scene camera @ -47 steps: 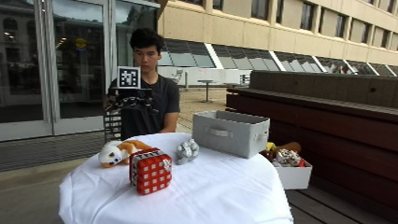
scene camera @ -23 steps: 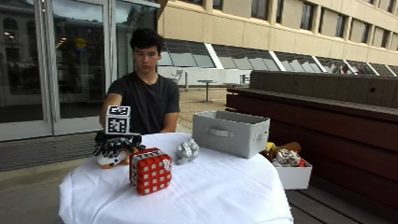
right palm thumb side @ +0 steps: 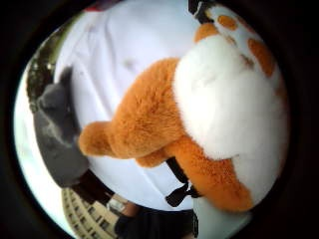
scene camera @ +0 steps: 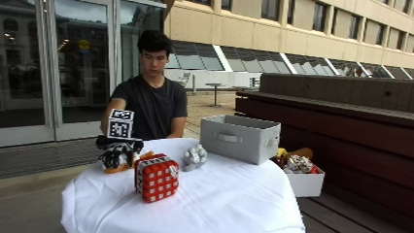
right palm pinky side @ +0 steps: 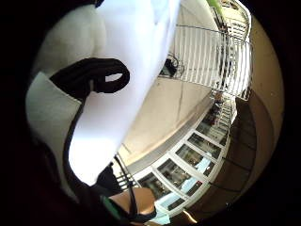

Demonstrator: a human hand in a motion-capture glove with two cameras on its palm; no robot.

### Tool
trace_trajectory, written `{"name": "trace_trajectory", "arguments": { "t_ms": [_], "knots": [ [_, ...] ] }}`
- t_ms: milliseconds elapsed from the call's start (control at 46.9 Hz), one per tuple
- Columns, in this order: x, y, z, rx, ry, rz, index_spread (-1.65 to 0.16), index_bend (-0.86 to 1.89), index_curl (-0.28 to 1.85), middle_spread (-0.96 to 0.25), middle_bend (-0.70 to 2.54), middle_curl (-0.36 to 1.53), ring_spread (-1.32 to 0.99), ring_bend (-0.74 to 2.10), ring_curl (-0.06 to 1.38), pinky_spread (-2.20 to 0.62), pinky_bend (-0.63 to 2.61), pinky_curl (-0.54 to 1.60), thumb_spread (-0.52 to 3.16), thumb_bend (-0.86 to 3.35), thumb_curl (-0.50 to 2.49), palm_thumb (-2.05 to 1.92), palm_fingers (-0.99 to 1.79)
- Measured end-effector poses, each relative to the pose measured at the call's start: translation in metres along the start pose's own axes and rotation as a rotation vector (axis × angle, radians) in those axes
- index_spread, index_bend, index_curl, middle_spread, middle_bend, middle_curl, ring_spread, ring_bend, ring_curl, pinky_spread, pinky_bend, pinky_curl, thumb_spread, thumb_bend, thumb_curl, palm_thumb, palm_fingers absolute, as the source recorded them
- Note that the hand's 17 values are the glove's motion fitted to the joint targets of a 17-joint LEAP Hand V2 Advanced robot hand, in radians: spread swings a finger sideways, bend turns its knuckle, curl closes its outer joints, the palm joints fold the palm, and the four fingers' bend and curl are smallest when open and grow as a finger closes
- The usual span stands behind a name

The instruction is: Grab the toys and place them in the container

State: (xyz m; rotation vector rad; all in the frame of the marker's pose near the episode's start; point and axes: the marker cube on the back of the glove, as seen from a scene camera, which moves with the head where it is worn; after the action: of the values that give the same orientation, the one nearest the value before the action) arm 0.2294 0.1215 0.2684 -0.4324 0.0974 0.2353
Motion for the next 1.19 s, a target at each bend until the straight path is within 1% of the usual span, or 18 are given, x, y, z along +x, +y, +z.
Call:
{"name": "trace_trajectory", "arguments": {
  "t_ms": [85, 149, 235, 320, 384, 427, 469, 533, 576, 619, 704, 789, 811, 832, 875, 917, 1045, 1194],
  "knots": [
    [0.005, -0.002, -0.001, 0.082, -0.053, 0.045, -0.33, 0.5, 0.32, -0.19, 0.27, 0.23, -0.33, 0.72, 0.34, -0.39, 0.99, 0.29, 1.23, 0.35, 0.42, 0.74, 0.95],
    [0.007, -0.003, 0.0, 0.13, -0.077, 0.082, -0.31, 0.61, 0.38, -0.25, 0.31, 0.26, -0.38, 0.77, 0.37, -0.45, 0.92, 0.28, 1.1, 0.38, 0.47, 0.85, 1.12],
    [0.012, -0.007, -0.007, 0.157, -0.065, 0.097, -0.28, 0.67, 0.45, -0.3, 0.36, 0.29, -0.42, 0.81, 0.42, -0.5, 0.89, 0.3, 0.97, 0.4, 0.52, 0.92, 1.13],
    [0.013, -0.007, -0.019, 0.201, -0.103, 0.09, -0.26, 0.68, 0.49, -0.34, 0.49, 0.35, -0.43, 0.95, 0.47, -0.52, 0.82, 0.29, 0.85, 0.53, 0.6, 1.1, 1.27],
    [0.009, -0.006, -0.037, 0.222, -0.15, 0.078, -0.26, 0.69, 0.51, -0.37, 0.54, 0.38, -0.44, 0.99, 0.49, -0.52, 0.79, 0.29, 0.72, 0.55, 0.64, 1.12, 1.23],
    [0.005, -0.005, -0.057, 0.253, -0.163, 0.069, -0.27, 0.63, 0.51, -0.38, 0.56, 0.39, -0.46, 0.99, 0.49, -0.5, 0.82, 0.31, 0.53, 0.42, 0.63, 0.98, 1.11],
    [0.001, -0.004, -0.084, 0.316, -0.157, 0.002, -0.28, 0.61, 0.52, -0.39, 0.56, 0.4, -0.46, 0.97, 0.49, -0.5, 0.85, 0.33, 0.43, 0.35, 0.63, 0.92, 1.08],
    [-0.006, -0.007, -0.127, 0.468, -0.145, -0.134, -0.29, 0.47, 0.51, -0.39, 0.48, 0.39, -0.46, 0.95, 0.49, -0.49, 0.99, 0.37, 0.53, 0.22, 0.6, 0.75, 0.93],
    [-0.016, 0.001, -0.156, 0.51, -0.161, -0.101, -0.3, 0.42, 0.51, -0.39, 0.45, 0.39, -0.46, 0.95, 0.49, -0.48, 1.03, 0.39, 0.55, 0.2, 0.6, 0.73, 0.9],
    [-0.027, 0.014, -0.181, 0.513, -0.178, -0.042, -0.31, 0.37, 0.5, -0.39, 0.44, 0.39, -0.46, 0.93, 0.49, -0.48, 1.06, 0.4, 0.58, 0.18, 0.61, 0.71, 0.89],
    [-0.046, 0.035, -0.224, 0.512, -0.189, -0.038, -0.32, 0.29, 0.49, -0.39, 0.4, 0.39, -0.47, 0.91, 0.48, -0.47, 1.09, 0.4, 0.64, 0.16, 0.61, 0.7, 0.88],
    [-0.083, 0.089, -0.284, 0.285, -0.204, 0.004, -0.34, 0.22, 0.48, -0.4, 0.38, 0.4, -0.47, 0.9, 0.47, -0.46, 1.1, 0.4, 0.69, 0.14, 0.62, 0.69, 0.87],
    [-0.094, 0.097, -0.298, 0.302, -0.203, -0.008, -0.34, 0.21, 0.49, -0.39, 0.37, 0.4, -0.47, 0.9, 0.47, -0.46, 1.09, 0.4, 0.71, 0.13, 0.62, 0.69, 0.88],
    [-0.104, 0.098, -0.309, 0.379, -0.2, -0.031, -0.34, 0.2, 0.49, -0.4, 0.37, 0.4, -0.47, 0.89, 0.47, -0.46, 1.09, 0.4, 0.72, 0.13, 0.63, 0.69, 0.88],
    [-0.123, 0.093, -0.323, 0.571, -0.194, -0.081, -0.35, 0.18, 0.49, -0.39, 0.35, 0.41, -0.47, 0.89, 0.47, -0.46, 1.09, 0.4, 0.74, 0.12, 0.63, 0.69, 0.88],
    [-0.144, 0.098, -0.334, 0.659, -0.193, -0.123, -0.36, 0.17, 0.49, -0.4, 0.34, 0.41, -0.47, 0.89, 0.47, -0.45, 1.08, 0.39, 0.76, 0.12, 0.63, 0.7, 0.89],
    [-0.223, 0.133, -0.351, 0.703, -0.178, -0.227, -0.37, 0.15, 0.49, -0.39, 0.32, 0.42, -0.47, 0.89, 0.46, -0.45, 1.06, 0.38, 0.81, 0.09, 0.65, 0.69, 0.9],
    [-0.295, 0.145, -0.344, 0.698, -0.129, -0.327, -0.38, 0.14, 0.5, -0.39, 0.29, 0.44, -0.47, 0.89, 0.47, -0.45, 1.04, 0.38, 0.85, 0.07, 0.66, 0.69, 0.91]
  ]
}}
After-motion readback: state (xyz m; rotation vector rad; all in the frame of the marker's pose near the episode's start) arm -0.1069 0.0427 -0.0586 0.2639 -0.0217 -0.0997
